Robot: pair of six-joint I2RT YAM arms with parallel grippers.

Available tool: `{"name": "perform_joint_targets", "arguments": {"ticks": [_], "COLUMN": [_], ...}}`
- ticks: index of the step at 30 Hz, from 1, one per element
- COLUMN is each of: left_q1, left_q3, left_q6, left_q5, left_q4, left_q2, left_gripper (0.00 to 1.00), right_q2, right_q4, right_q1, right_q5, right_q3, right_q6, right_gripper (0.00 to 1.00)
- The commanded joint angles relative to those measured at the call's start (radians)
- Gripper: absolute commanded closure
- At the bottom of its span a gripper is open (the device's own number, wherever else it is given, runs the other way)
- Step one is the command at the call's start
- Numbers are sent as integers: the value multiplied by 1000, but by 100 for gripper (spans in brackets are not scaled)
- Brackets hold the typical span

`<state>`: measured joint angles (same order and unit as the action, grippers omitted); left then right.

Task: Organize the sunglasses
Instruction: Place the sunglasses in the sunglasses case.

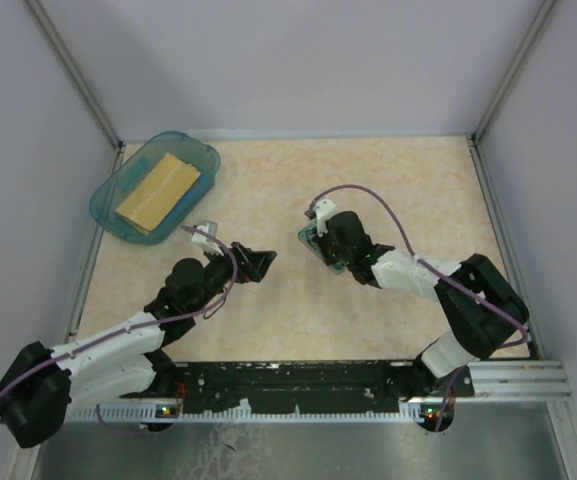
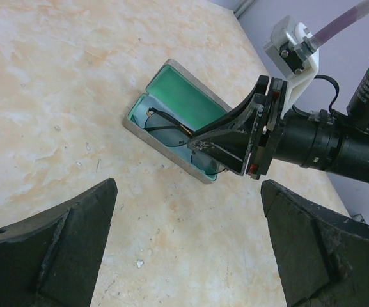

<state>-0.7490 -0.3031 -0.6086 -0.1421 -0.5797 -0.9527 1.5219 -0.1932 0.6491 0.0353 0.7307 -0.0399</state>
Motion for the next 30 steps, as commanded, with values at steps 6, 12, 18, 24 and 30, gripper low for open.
{"name": "perform_joint_targets", "arguments": {"ticks": [6, 12, 18, 24, 30], "left_q1": [2, 2, 2, 2, 2], "left_q3": [10, 10, 10, 10, 7], "left_q6": [9, 9, 9, 8, 9], "left_q5": [-7, -6, -4, -4, -6], "left_q4": [-5, -6, -8, -4, 5], "left_q2": [11, 8, 11, 15, 28], "left_gripper": [0, 0, 0, 0, 0], "right_q2": [-11, -25, -83, -153, -228], "right_q4": [-31, -28, -14, 12, 8], "right_q1": [-13, -16, -16, -16, -15], "right_q5": [31, 47, 86, 98, 130], "right_q3": [63, 64, 68, 75, 44], "right_q6": [5, -1, -11, -18, 7], "right_gripper": [81, 80, 68, 59, 57]}}
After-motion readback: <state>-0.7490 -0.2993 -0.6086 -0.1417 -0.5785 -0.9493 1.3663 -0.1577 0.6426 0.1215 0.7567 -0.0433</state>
